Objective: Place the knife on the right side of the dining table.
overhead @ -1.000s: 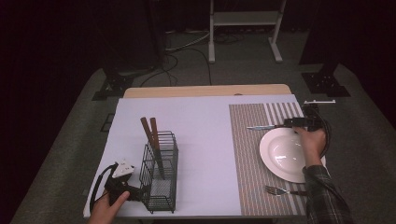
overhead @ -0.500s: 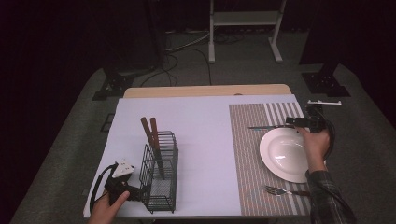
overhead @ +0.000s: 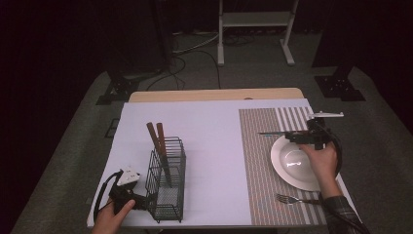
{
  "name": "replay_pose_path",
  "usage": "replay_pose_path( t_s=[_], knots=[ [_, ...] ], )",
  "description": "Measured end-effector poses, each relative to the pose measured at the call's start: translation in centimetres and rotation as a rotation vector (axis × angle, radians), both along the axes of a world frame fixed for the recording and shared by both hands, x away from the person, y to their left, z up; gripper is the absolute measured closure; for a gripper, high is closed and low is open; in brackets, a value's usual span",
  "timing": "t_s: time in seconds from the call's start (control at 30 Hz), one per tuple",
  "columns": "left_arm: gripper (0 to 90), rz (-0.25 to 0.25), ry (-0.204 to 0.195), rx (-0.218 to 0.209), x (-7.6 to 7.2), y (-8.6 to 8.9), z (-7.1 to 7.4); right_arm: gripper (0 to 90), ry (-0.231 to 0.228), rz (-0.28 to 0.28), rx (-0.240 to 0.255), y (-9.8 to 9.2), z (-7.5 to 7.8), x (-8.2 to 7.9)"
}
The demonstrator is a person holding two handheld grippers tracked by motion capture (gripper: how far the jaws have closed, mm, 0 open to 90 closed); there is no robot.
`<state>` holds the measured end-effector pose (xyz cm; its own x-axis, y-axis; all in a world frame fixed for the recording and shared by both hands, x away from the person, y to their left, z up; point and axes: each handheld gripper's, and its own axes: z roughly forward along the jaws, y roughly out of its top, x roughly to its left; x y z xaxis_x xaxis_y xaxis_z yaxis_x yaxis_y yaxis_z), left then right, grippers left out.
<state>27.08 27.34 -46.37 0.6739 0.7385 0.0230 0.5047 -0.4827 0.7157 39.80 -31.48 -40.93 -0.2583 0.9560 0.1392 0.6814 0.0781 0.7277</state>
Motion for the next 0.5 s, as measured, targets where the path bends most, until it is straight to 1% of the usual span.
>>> replay_pose_path(
  t_s=[0.07,0.1,0.13,0.17,0.2,0.23,0.33,0.5],
  knots=[
    [0.0,0.0,0.002,0.002,0.0,0.0,0.0,0.0,-0.004,0.041,-0.009,1.2,0.0,-0.8],
    [0.0,0.0,0.002,0.002,0.0,0.0,0.0,0.0,-0.004,0.041,-0.009,1.2,0.0,-0.8],
    [0.0,0.0,0.002,0.002,0.0,0.0,0.0,0.0,-0.008,0.089,-0.022,2.5,0.2,-1.6],
    [0.0,-0.001,0.002,0.002,0.0,0.0,0.0,0.0,-0.008,0.089,-0.022,2.5,0.2,-1.6],
    [0.0,0.0,0.002,0.001,0.0,0.0,0.0,0.0,-0.008,0.107,-0.026,3.1,0.2,-1.9],
    [0.0,-0.001,0.002,0.001,0.0,0.0,0.0,0.0,-0.007,0.154,-0.031,4.4,0.4,-2.5],
    [0.0,0.0,0.002,0.002,0.0,0.0,0.0,0.0,-0.022,0.211,-0.036,6.1,0.7,-3.4],
    [0.0,0.0,0.001,0.001,0.0,0.0,0.0,0.0,-0.026,0.315,-0.03,9.2,0.8,-4.8]
  ],
)
